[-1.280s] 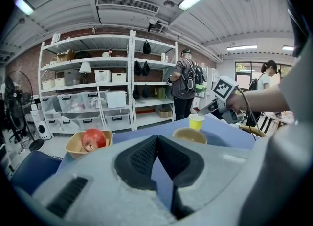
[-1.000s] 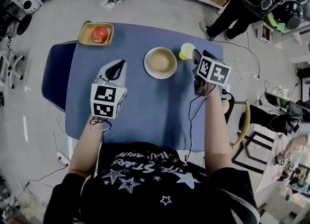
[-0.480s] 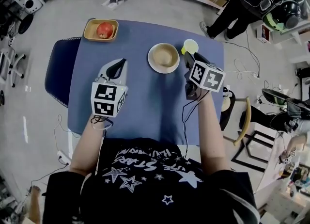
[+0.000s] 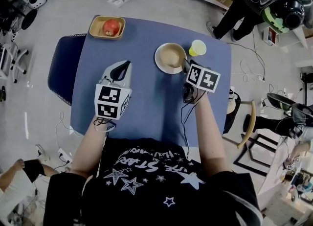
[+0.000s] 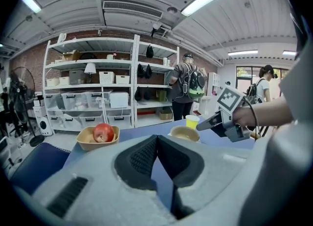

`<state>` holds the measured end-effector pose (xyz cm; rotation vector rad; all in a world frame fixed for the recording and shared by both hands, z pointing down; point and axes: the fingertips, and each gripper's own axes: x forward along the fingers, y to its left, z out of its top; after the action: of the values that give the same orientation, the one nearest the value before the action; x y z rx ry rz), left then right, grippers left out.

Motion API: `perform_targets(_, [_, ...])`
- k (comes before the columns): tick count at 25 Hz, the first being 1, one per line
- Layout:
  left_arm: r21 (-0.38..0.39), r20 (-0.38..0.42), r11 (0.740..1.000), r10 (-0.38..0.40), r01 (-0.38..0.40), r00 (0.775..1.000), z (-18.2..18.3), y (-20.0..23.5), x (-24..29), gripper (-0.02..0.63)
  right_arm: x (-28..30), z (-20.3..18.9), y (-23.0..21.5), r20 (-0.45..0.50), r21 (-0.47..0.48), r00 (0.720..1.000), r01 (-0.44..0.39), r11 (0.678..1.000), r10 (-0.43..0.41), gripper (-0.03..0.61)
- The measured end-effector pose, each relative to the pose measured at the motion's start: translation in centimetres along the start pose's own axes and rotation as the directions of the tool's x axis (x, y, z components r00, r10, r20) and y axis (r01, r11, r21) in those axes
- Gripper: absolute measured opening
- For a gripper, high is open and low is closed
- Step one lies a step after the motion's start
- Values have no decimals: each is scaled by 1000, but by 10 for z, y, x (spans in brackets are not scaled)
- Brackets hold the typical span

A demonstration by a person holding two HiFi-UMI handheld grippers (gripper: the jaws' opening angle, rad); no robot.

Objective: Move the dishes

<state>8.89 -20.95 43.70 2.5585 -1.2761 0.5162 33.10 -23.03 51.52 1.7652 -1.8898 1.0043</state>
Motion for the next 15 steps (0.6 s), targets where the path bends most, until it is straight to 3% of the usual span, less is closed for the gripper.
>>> perform_targets(15, [-16, -30, 1000, 6, -6, 1000, -16, 13, -1, 20, 33, -20, 5, -96, 71, 995, 15, 997, -8, 120])
